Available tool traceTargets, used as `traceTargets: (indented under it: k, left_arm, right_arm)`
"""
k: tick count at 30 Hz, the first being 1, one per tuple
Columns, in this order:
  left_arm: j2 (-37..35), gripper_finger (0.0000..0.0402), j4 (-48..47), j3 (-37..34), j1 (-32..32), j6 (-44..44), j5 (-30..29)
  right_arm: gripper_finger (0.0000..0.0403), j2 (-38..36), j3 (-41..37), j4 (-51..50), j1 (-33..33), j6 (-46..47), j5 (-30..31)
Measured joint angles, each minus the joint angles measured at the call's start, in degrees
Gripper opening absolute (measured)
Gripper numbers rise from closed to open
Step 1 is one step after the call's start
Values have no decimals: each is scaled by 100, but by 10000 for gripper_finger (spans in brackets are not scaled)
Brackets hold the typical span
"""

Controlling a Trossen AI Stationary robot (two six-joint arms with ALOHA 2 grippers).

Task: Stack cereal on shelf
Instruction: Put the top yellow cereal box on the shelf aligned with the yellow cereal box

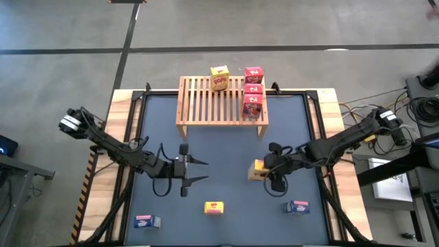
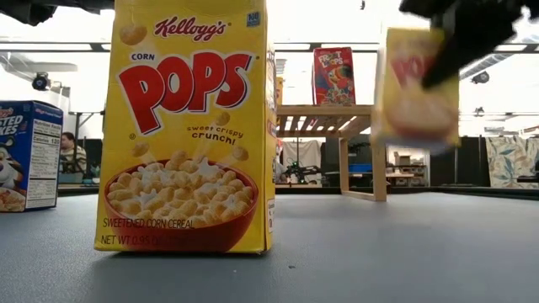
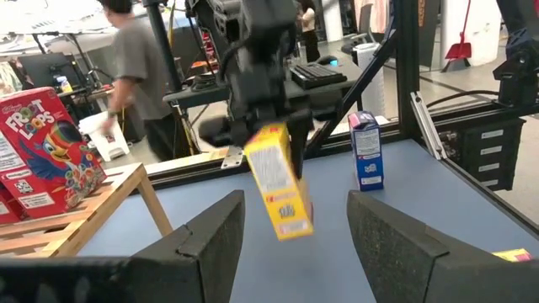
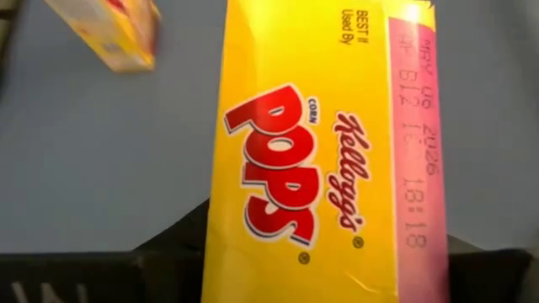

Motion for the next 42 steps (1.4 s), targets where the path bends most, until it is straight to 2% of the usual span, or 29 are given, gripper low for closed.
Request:
traceTargets:
  k: [4, 9, 17, 24, 26, 30, 34, 38, 42]
  left_arm:
    - [0, 194, 0, 0, 2, 0, -2]
    - [0, 194, 1, 0, 19, 0, -10]
    - [0, 194, -4, 0, 44, 1, -13]
    - [-11, 194, -4, 0, 46, 38, -58]
    - [-50, 194, -2, 9, 48, -50, -247]
    - [-107, 194, 537, 50, 48, -374, -707]
    - [-75, 199, 838, 126, 50, -617, -531]
    - [43, 230, 606, 230, 55, -769, -504]
    - [237, 280, 534, 357, 96, -778, -549]
  right_arm:
    - [175, -151, 549, 0, -62, -718, 44]
    - [175, -110, 1622, -8, -312, -1648, 51]
    - [176, 530, 3620, -597, -1068, -3034, -11]
    - [176, 1377, 4936, -1673, -1984, -3290, -1003]
    - [176, 1542, 5066, -2055, -2068, -3218, -1307]
    - [176, 1745, 4855, -2293, -1954, -3098, -1415]
    - [176, 2013, 4728, -2261, -1741, -2903, -1294]
    - [176, 2232, 4728, -2181, -1525, -2876, -1132]
    - [176, 2362, 4728, -2004, -1406, -2813, -1107]
